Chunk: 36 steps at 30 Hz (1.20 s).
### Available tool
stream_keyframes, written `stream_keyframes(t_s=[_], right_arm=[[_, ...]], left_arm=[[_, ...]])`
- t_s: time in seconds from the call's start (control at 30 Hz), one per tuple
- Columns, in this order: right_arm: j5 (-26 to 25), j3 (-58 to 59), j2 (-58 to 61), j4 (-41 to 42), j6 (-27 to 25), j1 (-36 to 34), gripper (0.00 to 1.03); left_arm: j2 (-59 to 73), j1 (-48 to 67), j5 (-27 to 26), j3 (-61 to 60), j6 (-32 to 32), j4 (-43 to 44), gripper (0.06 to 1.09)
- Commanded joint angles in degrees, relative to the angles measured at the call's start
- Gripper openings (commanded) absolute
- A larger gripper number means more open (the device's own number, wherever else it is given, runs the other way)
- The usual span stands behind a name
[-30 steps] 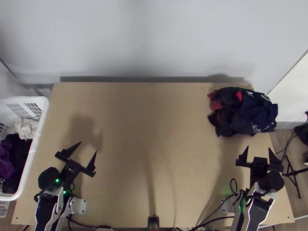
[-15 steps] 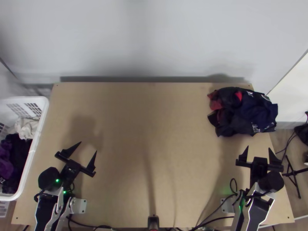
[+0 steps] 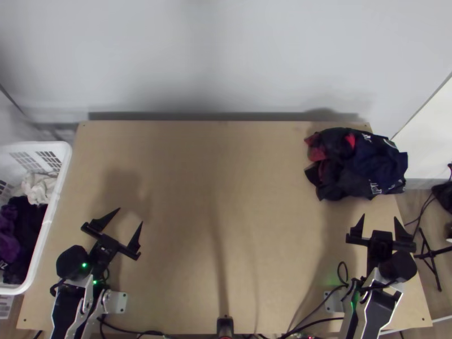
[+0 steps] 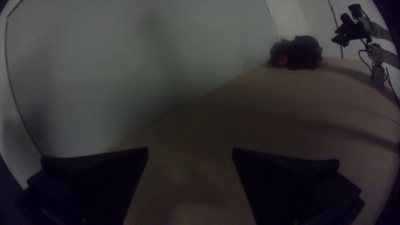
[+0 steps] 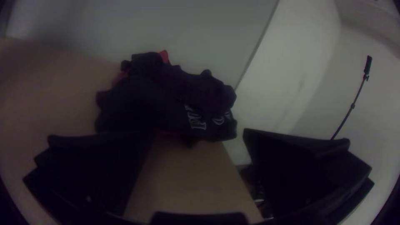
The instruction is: Fold the t-shirt
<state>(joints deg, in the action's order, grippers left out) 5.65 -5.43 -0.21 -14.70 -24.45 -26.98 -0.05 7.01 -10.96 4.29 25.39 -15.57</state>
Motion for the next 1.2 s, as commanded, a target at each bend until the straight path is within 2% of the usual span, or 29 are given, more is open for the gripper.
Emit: stream_keyframes(t_s=[0.0, 1.0, 1.17], right_arm=[[0.0, 0.0, 0.0, 0.0, 0.0, 0.4, 0.98], [0.0, 0.1, 0.0, 0.0, -0.1, 0.5, 0.98], [1.6, 0.1, 0.0, -0.2, 1.9, 7.3, 0.98]], left_arm=[[0.1, 0.0, 0.0, 0.0, 0.0, 0.0, 1.04], [0.1, 0.0, 0.0, 0.0, 0.0, 0.0, 1.04], [0.0, 0.6, -1.3, 0.0, 0.0, -0.2, 1.04]])
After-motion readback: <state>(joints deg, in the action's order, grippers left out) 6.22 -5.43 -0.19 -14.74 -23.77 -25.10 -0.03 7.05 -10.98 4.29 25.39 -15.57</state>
